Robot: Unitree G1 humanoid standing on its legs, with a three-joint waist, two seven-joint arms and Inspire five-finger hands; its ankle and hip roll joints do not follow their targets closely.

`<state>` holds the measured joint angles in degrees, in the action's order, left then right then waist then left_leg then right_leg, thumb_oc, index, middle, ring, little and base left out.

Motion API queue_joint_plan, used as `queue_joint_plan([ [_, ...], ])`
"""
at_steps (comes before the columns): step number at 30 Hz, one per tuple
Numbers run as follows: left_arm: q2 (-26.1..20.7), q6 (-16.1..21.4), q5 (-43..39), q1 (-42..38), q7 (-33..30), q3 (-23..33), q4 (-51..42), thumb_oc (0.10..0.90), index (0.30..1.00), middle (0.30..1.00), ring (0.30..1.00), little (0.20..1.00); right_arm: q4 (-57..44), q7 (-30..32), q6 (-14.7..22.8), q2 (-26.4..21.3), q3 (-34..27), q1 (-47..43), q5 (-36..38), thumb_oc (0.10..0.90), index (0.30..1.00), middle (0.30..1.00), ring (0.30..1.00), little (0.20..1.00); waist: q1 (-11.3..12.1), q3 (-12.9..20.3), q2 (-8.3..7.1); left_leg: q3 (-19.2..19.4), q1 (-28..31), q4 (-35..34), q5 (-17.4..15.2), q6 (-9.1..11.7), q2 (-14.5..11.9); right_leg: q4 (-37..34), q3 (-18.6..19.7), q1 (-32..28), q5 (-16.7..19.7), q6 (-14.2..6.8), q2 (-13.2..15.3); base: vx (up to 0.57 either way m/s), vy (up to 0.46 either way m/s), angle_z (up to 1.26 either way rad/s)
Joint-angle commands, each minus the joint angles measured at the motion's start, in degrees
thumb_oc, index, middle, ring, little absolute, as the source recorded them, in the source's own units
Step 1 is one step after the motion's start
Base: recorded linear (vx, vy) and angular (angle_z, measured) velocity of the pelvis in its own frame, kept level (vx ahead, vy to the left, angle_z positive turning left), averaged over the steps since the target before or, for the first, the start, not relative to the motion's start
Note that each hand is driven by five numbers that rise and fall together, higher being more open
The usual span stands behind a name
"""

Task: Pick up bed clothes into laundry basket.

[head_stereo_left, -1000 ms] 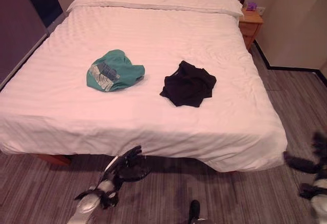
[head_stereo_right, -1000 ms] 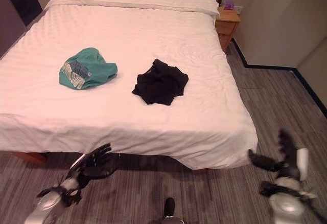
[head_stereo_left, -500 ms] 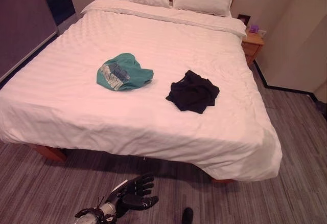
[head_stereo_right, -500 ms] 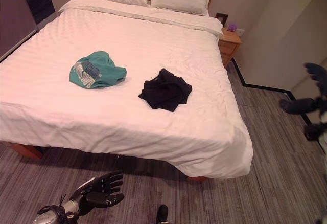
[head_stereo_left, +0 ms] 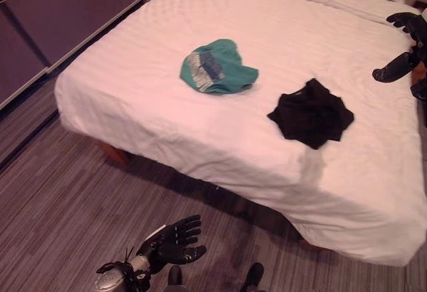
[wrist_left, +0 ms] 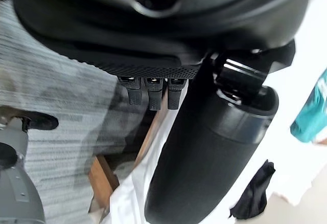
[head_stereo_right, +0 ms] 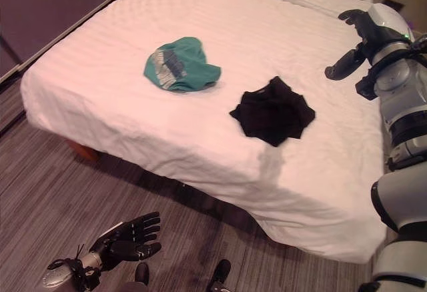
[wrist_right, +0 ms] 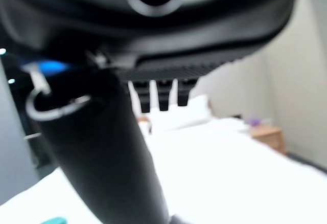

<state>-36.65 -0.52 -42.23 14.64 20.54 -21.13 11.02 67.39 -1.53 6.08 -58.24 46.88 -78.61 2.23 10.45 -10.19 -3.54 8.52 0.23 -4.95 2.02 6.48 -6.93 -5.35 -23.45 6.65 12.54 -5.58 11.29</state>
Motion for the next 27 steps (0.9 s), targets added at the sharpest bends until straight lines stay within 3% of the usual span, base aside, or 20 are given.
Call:
queue_joint_plan([
  [1, -1.1, 2.5, -1.8, -2.4, 1.2, 0.5, -8.4, 0.800, 0.900, 0.900, 0.900, 0.900, 4.6, 3.4, -1.1, -3.0, 3.7, -13.3, -3.0, 0.800, 0.900, 0.900, 0.900, 0.900, -0.3, -0.9, -0.03, -0.7, -3.1, -0.1, 3.0, -0.9, 2.5, 0.7, 0.2, -6.0, -4.9, -4.9, -0.6, 0.02, -0.038, 0.16],
  [5, 0.5, 2.2, -2.1, -1.8, 0.1, 1.1, -8.2, 0.800, 0.900, 0.900, 0.900, 0.900, 7.0, 3.1, -2.0, -2.5, 1.2, -13.9, 0.8, 0.800, 0.900, 0.900, 0.900, 0.900, 0.3, -1.3, 1.22, -1.8, -4.1, -0.1, 3.6, -0.6, 2.5, 0.7, -0.9, -5.6, -5.3, -4.7, -0.5, 0.02, -0.047, 0.20],
  [17, 2.9, 2.2, -0.6, -2.3, -1.3, 0.8, -8.5, 0.800, 0.900, 0.900, 0.900, 0.900, 11.1, 2.4, -3.6, 0.2, 2.0, -15.9, -1.1, 0.800, 0.900, 0.900, 0.900, 0.900, 0.6, -2.8, 3.72, -2.2, -6.3, -0.1, 4.6, -0.2, 2.3, 0.6, -1.1, -3.6, -5.8, -4.2, -0.8, 0.01, -0.021, 0.02],
  [22, 3.6, 2.3, -1.1, -2.7, -1.7, 0.0, -9.8, 0.800, 0.900, 0.900, 0.900, 0.900, 11.7, 2.5, -3.8, -0.2, 0.8, -15.5, -0.1, 0.800, 0.900, 0.900, 0.900, 0.900, 1.4, -3.9, 5.47, -2.9, -8.3, -0.1, 5.2, 0.0, 2.6, 0.6, -1.6, -1.8, -5.8, -4.1, -0.5, -0.01, -0.012, 0.03],
  [25, 4.0, 2.4, -1.2, -3.3, -2.1, -0.9, -10.9, 0.800, 0.900, 0.900, 0.900, 0.900, 12.9, 2.8, -4.0, -0.7, -2.6, -12.8, 2.3, 0.800, 0.900, 0.900, 0.900, 0.900, 2.3, -5.6, 7.79, -3.6, -10.5, -0.1, 5.7, -0.1, 3.0, 1.0, -1.5, 0.6, -5.9, -3.8, -0.1, -0.03, -0.010, 0.08],
  [27, 4.1, 2.5, -1.0, -3.6, -2.2, -0.9, -11.1, 0.800, 0.900, 0.900, 0.900, 0.900, 13.1, 2.8, -4.0, -0.5, -3.6, -11.7, 2.6, 0.800, 0.900, 0.900, 0.900, 0.900, 2.5, -6.0, 8.17, -3.5, -10.8, 0.0, 5.8, -0.1, 3.0, 1.0, -1.5, 1.0, -5.9, -3.7, -0.1, 0.00, -0.006, 0.11],
])
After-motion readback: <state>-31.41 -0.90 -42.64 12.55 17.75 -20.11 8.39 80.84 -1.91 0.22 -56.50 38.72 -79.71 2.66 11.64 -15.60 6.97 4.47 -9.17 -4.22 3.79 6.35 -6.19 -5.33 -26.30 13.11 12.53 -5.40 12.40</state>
